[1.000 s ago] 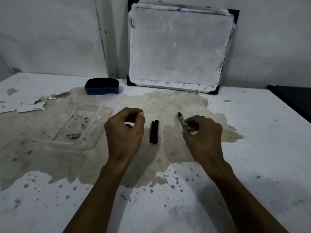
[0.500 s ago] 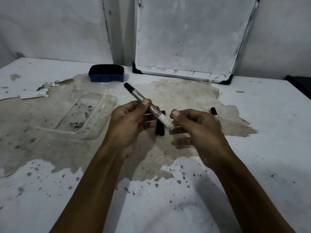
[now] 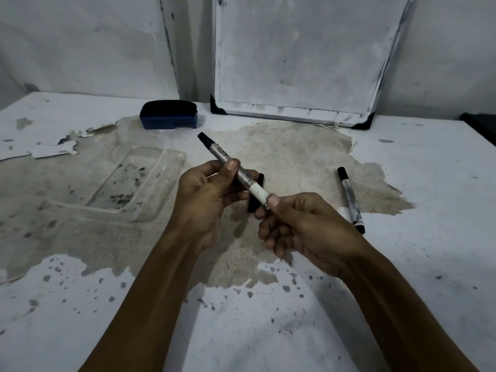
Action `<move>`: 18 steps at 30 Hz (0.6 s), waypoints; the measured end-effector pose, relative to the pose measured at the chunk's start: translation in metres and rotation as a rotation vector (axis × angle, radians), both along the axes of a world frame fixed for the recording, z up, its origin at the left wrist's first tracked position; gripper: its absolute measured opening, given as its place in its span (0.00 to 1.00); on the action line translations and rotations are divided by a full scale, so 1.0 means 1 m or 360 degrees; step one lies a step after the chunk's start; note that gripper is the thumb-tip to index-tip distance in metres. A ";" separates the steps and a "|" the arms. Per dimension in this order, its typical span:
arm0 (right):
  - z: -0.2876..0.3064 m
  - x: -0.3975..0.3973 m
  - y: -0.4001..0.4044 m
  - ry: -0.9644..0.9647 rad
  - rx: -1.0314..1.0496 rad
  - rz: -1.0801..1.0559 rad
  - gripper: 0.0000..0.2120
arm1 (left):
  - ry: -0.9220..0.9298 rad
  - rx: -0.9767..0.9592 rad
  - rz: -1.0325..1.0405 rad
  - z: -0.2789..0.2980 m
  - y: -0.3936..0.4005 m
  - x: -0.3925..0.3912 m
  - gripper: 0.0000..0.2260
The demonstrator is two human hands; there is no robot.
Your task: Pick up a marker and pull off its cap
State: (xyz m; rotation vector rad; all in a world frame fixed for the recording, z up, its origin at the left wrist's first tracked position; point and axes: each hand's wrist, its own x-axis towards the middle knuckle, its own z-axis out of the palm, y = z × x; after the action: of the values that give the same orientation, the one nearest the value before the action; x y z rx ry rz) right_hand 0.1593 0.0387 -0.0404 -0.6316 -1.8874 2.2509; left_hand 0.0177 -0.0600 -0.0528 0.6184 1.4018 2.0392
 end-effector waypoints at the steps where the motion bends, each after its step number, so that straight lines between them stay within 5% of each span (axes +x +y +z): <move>1: -0.001 0.000 -0.002 0.0011 0.0098 -0.0039 0.15 | 0.0027 -0.0001 0.0021 -0.001 0.000 0.001 0.10; 9: -0.010 -0.005 -0.017 -0.0066 0.1365 -0.0446 0.09 | 0.0015 -0.0084 0.0279 -0.010 0.007 0.004 0.10; 18: -0.013 -0.007 -0.025 -0.0284 0.1922 -0.0523 0.11 | 0.0036 -0.0139 0.0436 -0.016 0.013 0.012 0.10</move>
State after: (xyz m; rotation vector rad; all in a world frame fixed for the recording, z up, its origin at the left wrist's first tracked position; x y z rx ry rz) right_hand 0.1524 0.0142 -0.0537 -0.7930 -2.4710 0.6068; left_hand 0.0301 -0.0466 -0.0686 0.4323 1.6561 2.1699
